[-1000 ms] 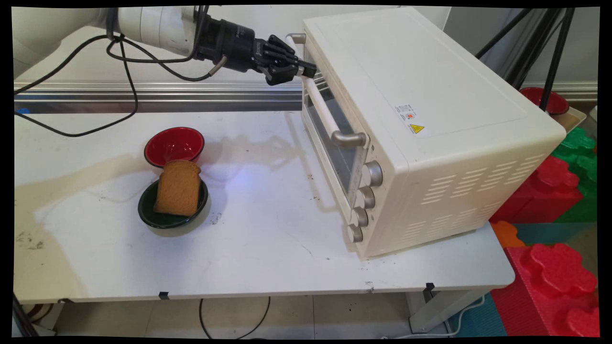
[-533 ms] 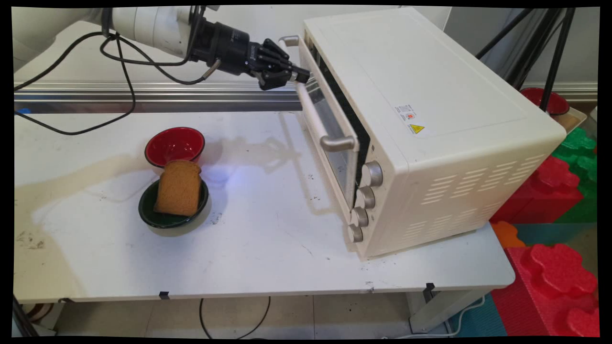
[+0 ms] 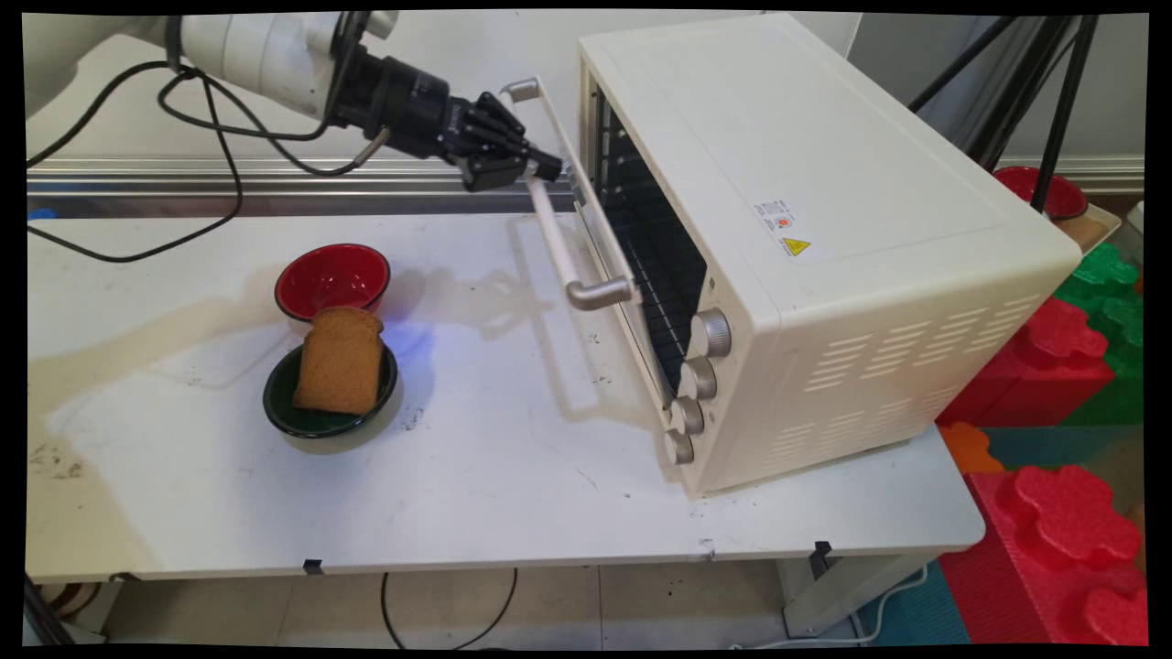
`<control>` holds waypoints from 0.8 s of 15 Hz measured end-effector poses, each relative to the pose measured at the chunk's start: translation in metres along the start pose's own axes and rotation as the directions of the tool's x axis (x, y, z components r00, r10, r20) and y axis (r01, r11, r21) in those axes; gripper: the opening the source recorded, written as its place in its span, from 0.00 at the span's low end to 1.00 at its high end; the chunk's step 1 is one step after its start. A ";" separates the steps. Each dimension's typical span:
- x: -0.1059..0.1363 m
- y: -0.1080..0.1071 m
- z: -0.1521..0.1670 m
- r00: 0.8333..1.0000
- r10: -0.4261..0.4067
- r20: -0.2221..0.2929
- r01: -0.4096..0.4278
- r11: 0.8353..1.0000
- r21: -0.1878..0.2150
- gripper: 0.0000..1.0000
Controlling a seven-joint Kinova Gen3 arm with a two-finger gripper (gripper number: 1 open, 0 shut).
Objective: Open the oven
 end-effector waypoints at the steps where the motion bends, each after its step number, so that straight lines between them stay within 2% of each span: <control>1: -0.002 0.001 -0.004 1.000 0.002 0.009 -0.002 1.000 -0.002 0.00; 7: -0.022 0.010 -0.026 0.997 0.012 0.076 -0.011 1.000 -0.021 0.00; 12: -0.047 0.020 -0.037 0.991 -0.001 0.136 0.005 1.000 -0.031 0.00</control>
